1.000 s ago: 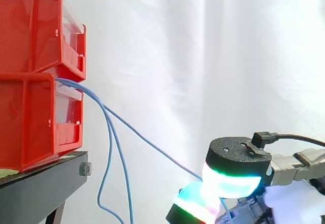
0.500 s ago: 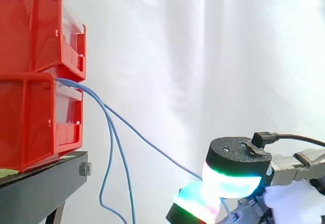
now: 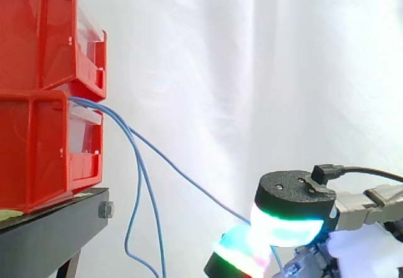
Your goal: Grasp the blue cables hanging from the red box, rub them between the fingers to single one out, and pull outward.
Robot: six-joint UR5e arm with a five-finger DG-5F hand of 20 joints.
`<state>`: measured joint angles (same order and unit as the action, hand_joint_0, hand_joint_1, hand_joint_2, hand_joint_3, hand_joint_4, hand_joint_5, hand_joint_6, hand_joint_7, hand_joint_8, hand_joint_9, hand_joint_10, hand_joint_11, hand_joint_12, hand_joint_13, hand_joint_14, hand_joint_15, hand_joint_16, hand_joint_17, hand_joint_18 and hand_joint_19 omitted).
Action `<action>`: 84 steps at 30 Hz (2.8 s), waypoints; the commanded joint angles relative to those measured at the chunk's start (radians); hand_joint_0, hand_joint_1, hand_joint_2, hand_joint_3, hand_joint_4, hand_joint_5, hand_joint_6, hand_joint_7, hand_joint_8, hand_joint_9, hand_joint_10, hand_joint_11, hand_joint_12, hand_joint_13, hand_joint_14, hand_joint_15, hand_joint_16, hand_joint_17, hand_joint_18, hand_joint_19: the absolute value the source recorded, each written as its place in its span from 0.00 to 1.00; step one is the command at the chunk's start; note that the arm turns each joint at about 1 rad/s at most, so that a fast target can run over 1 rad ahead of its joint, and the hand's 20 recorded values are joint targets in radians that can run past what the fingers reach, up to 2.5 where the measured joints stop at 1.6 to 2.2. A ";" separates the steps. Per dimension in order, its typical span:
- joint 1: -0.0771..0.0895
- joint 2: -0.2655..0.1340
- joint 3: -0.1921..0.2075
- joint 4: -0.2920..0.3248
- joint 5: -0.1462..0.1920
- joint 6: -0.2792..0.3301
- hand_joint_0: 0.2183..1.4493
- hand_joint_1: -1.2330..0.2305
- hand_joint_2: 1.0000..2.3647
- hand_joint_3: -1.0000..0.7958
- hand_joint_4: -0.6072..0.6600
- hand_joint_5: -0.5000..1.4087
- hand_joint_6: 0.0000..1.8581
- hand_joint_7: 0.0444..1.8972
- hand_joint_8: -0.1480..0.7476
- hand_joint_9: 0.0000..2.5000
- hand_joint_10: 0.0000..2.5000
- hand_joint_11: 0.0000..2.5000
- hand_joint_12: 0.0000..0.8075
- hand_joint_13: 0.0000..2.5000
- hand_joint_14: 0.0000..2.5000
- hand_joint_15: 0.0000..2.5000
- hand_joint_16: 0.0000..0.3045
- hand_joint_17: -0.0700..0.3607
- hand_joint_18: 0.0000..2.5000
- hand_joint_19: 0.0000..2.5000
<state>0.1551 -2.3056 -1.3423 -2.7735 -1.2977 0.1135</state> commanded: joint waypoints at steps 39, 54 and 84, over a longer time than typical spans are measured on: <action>0.000 0.000 0.000 0.000 0.000 0.000 0.29 0.31 0.00 0.54 0.48 0.25 0.41 0.60 0.47 0.38 0.00 0.02 0.43 0.27 0.00 0.05 0.16 0.42 0.29 0.11; 0.000 0.000 0.000 0.000 0.000 0.000 0.28 0.31 0.00 0.54 0.49 0.25 0.41 0.60 0.47 0.37 0.00 0.02 0.42 0.26 0.00 0.04 0.16 0.42 0.29 0.11; 0.000 0.000 0.000 0.000 0.000 0.000 0.28 0.33 0.00 0.54 0.49 0.25 0.41 0.61 0.45 0.36 0.00 0.02 0.38 0.23 0.00 0.02 0.16 0.42 0.28 0.12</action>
<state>0.1551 -2.3056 -1.3423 -2.7731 -1.2978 0.1135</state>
